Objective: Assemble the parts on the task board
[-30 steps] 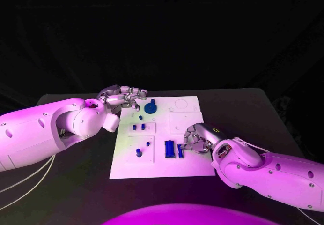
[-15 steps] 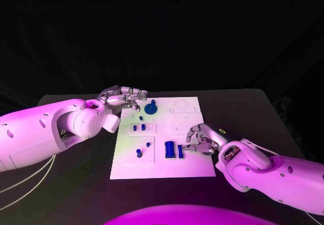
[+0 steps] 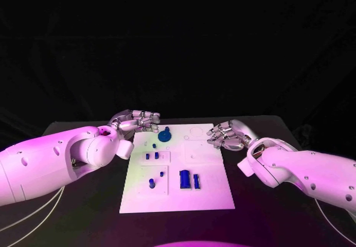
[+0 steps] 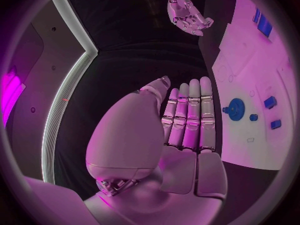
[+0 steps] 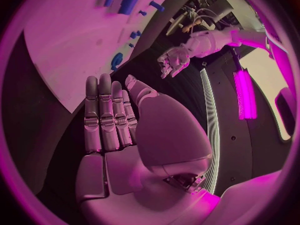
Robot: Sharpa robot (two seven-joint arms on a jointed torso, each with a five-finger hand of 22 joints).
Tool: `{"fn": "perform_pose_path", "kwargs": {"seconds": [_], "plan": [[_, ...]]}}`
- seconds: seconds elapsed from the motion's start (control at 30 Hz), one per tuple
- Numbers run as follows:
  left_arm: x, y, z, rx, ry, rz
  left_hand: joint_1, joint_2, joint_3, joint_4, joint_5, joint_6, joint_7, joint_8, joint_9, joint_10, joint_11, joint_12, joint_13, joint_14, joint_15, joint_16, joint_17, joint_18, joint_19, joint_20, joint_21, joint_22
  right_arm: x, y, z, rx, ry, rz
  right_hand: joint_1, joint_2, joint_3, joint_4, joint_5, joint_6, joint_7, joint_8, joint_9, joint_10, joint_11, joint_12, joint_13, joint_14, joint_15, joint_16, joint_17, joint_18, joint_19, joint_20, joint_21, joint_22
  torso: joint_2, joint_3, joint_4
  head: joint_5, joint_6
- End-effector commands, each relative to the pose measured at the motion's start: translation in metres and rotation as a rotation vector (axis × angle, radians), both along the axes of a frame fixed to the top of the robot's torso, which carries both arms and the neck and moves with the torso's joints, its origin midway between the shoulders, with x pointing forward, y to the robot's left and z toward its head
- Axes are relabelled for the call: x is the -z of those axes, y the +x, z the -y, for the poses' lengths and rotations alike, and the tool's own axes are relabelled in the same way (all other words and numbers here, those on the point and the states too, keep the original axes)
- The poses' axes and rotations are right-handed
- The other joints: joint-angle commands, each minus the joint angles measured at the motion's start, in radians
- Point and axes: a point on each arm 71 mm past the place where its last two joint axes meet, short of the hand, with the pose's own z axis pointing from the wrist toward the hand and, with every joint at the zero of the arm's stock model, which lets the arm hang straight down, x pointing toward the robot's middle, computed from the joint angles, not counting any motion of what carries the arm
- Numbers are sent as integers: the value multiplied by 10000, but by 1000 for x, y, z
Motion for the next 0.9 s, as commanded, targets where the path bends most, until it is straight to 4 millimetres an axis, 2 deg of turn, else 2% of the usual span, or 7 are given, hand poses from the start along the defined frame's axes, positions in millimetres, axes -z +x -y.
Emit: {"fn": "perform_pose_path", "kwargs": {"seconds": [0.03, 0.23, 0.53, 0.57, 0.73, 0.77, 0.9], "plan": [[-2, 6, -7, -1012, -495, 980, 167, -3, 31, 63, -2, -61, 14, 31, -39, -124, 116, -247, -253, -288, 195, -1165, -500, -209, -530, 334, -995, -623, -3, 18, 2, 129, 3155, -1158, -161, -72, 346, 16, 45, 472, 8, -511, -310, 452, 110, -585, -1228, 263, 136, -967, -750, 114, 94, 157, -697, -890, -251, -73, -53, 28, 333], [6, 15, -13, -1978, -558, 1237, 220, 30, -124, 120, 5, -268, -90, -303, -138, -208, 416, -885, -891, -435, 574, -3482, -1337, -95, -1092, 1030, -3131, -2143, -7, 47, 7, 468, 3931, -1045, -408, -222, 483, -82, 69, 654, 101, -1274, -692, 331, 300, -1386, -2644, -132, 447, -2220, -1737, 45, -61, 446, -1630, -2105, -422, -83, -38, 26, 597], [17, 22, -5, -2591, -593, 1186, 242, 205, -649, 52, 11, -454, -160, -552, -170, -440, 588, -1495, -1327, -236, 816, -5094, -2110, -348, -945, 1098, -4633, -3407, -5, 68, 11, 720, 4034, -862, -708, -89, 118, -237, 197, 908, 211, -2007, -1167, 366, 467, -1845, -3868, -46, 626, -2644, -2942, 65, -234, 736, -2419, -3991, -561, -35, 28, 109, 811], [18, 21, -2, -2002, -440, 913, -4263, 524, -1365, -552, -522, -3253, -647, -1195, -812, -3421, 5, -2362, -1966, -2966, 269, -5977, -2416, -653, -3261, 227, -5602, -3916, -3, 68, 14, 1128, 3375, -801, -4720, 746, -744, -563, -275, -2120, -389, -2731, -1480, -2945, -31, -2474, -4507, -3399, 208, -3264, -3317, -531, -3009, 58, -3030, -5524, -506, -58, 2, 82, 774], [18, 19, 1, -2095, -371, 990, -5678, 714, -1617, -766, -681, -4224, -795, -1195, -812, -4436, -152, -2362, -1966, -3824, 142, -5977, -3177, -816, -3925, -55, -5602, -4111, -3, 64, 13, 1270, 3598, -737, -6090, 746, -1072, -563, -374, -3039, -584, -2731, -2255, -4011, -123, -2474, -4507, -4491, 150, -3264, -3515, -596, -4008, -156, -3030, -6170, -509, -49, 128, 27, 865], [19, 18, 3, -2136, -340, 1025, -6032, 744, -1667, -816, -725, -4449, -833, -1195, -812, -4671, -189, -2362, -1966, -4036, 101, -5977, -3177, -870, -4104, -125, -5602, -4153, -3, 62, 12, 1335, 3696, -710, -6407, 746, -1144, -563, -407, -3272, -629, -2731, -2255, -4270, -161, -2474, -4507, -4755, -569, -3264, -3545, -659, -4230, -210, -3030, -6293, -510, -46, 183, 2, 905], [19, 11, 12, -2404, -137, 1261, -7422, 1500, -1896, -1007, -888, -5330, -984, -1195, -812, -5608, -368, -2362, -1966, -4879, -58, -5977, -3177, -976, -4803, -398, -5602, -4314, -4, 51, 7, 1779, 4300, -549, -7655, 746, -1423, -563, -544, -4198, -815, -2731, -2255, -5298, -301, -2474, -4507, -5801, -569, -3264, -4301, -809, -5104, -427, -3030, -6778, -518, -22, 538, -154, 1161]]}}
